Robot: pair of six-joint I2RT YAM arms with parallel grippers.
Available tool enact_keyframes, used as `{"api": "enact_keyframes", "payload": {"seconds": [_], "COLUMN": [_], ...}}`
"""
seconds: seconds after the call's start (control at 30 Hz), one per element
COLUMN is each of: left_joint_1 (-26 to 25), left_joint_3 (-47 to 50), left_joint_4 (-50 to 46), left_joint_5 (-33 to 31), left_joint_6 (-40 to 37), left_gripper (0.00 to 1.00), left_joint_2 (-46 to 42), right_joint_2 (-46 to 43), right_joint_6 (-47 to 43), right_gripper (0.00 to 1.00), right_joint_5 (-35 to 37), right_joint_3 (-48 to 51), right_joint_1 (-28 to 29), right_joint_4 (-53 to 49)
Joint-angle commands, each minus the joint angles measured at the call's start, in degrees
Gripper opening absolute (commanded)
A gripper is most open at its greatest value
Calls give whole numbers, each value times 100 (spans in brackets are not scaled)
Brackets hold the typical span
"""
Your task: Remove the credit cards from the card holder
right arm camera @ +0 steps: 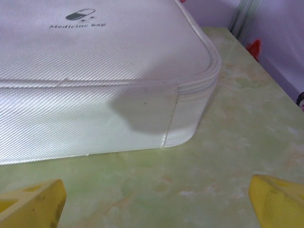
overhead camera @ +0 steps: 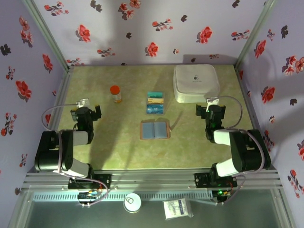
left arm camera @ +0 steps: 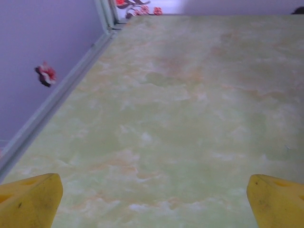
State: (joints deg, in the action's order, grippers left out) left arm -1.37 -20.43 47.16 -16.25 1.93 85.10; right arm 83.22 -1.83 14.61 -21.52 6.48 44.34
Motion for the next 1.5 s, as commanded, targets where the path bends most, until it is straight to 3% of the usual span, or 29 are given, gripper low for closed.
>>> {"api": "enact_keyframes", "payload": {"seconds": [0.0, 0.13, 0.3, 0.4, 1.47], "left_joint_1": [33, 42, 23, -13, -8], "left_joint_3": [88, 60, -155, -196, -178], "left_joint_4": [849, 917, 527, 406, 439], "left_joint_5": [743, 707, 583, 739, 748], "left_joint_6": [-127, -149, -129, -201, -209], "left_gripper": [100, 100, 100, 100, 100], "left_joint_2": [244, 353, 343, 338, 343], "right_joint_2": [130, 642, 618, 605, 619], "right_joint_6": [296, 333, 384, 516, 609], "right_gripper": [99, 99, 99, 99, 99], "right_joint_5": [-264, -537, -707, -358, -226], "right_joint_3": [99, 187, 77, 7, -86], "right_joint_1": [-169, -297, -391, -393, -416], "right_joint_4": [523, 1227, 944, 800, 627]}}
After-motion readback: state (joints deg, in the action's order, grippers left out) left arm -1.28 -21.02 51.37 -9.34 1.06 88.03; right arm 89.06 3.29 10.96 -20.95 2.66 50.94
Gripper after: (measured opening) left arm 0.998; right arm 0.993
